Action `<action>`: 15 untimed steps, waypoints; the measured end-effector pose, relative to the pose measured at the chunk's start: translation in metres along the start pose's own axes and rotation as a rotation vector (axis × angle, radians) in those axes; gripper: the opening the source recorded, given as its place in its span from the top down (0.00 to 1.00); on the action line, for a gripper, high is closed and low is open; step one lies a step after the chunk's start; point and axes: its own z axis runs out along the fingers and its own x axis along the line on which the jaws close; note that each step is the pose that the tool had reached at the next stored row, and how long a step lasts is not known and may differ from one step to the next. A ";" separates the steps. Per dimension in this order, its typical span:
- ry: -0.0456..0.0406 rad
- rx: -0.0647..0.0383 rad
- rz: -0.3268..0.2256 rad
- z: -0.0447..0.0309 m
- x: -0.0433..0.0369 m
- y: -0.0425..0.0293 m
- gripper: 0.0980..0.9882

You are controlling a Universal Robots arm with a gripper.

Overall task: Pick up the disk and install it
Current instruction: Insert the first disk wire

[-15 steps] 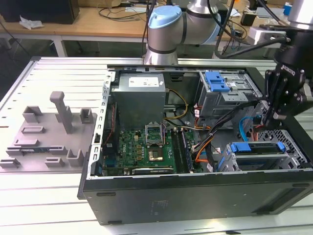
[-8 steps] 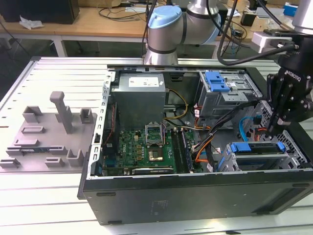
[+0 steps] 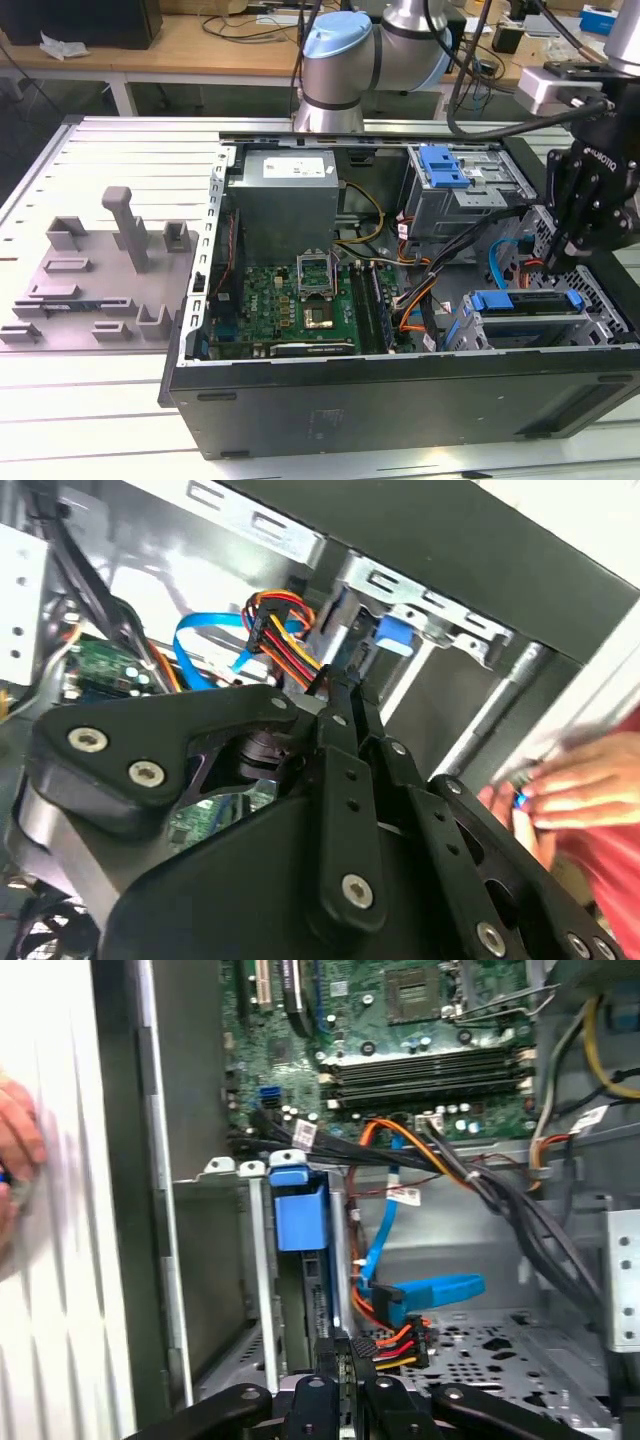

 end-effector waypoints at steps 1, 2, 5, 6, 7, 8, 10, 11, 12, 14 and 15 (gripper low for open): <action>-0.0146 -0.001 -0.002 0.0004 0.0034 -0.0001 0.93; -0.0334 -0.002 -0.003 0.0009 0.0070 -0.0003 0.93; -0.0470 -0.003 -0.004 0.0015 0.0118 -0.0006 0.93; -0.0470 -0.003 -0.004 0.0015 0.0118 -0.0006 0.93; -0.0470 -0.003 -0.004 0.0015 0.0118 -0.0006 0.93; -0.0470 -0.003 -0.004 0.0015 0.0118 -0.0006 0.93; -0.0471 -0.003 -0.004 0.0015 0.0118 -0.0006 0.93; -0.0471 -0.003 -0.004 0.0016 0.0118 -0.0006 0.93; -0.0471 -0.003 -0.004 0.0015 0.0118 -0.0006 0.93; -0.0471 -0.003 -0.004 0.0015 0.0118 -0.0006 0.93; -0.0472 -0.003 -0.004 0.0015 0.0118 -0.0006 0.93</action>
